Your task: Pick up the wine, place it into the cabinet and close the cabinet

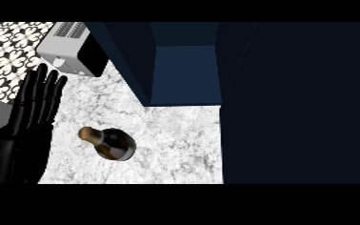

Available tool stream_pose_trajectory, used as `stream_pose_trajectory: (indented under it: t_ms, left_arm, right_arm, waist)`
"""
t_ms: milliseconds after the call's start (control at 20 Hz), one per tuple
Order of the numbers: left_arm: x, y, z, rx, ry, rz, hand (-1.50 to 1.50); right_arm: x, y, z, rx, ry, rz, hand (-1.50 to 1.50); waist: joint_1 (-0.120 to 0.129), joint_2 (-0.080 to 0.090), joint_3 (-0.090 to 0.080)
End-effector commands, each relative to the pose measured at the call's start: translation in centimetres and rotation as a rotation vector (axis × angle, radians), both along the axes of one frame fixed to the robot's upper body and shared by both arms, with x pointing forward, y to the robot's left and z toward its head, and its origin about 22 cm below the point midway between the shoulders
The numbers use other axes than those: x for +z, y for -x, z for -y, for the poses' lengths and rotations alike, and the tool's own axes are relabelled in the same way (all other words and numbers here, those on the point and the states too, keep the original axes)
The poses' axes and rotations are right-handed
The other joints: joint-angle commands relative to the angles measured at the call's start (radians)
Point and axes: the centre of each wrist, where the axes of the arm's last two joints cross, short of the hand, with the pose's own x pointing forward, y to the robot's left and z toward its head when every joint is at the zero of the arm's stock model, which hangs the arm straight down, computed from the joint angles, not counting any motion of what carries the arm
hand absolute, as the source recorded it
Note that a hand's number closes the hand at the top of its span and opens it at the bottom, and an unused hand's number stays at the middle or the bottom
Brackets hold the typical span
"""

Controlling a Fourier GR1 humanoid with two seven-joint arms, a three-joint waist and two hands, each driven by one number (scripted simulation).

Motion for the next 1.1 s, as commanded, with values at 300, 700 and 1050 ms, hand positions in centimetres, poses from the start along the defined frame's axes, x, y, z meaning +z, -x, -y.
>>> stream_pose_trajectory:
  t_ms: [300, 700, 1050]
  left_arm:
    - [-1.8, 1.7, 7.5, 0.110, 0.234, -0.118, -1.50]
    - [0.5, 4.9, 14.1, 0.126, 0.305, -0.074, -1.50]
    - [1.9, 5.7, 17.6, 0.111, 0.324, -0.068, -1.50]
  right_arm:
    - [-1.3, 2.7, -1.5, 0.214, -0.042, -0.151, -1.50]
    - [2.6, 7.2, -0.7, 0.242, -0.033, -0.193, -1.50]
    - [4.9, 7.2, -1.4, 0.246, -0.035, -0.214, -1.50]
  waist:
    - [0.001, 0.005, -0.022]
    - [0.005, 0.001, -0.018]
    - [0.012, 0.002, -0.018]
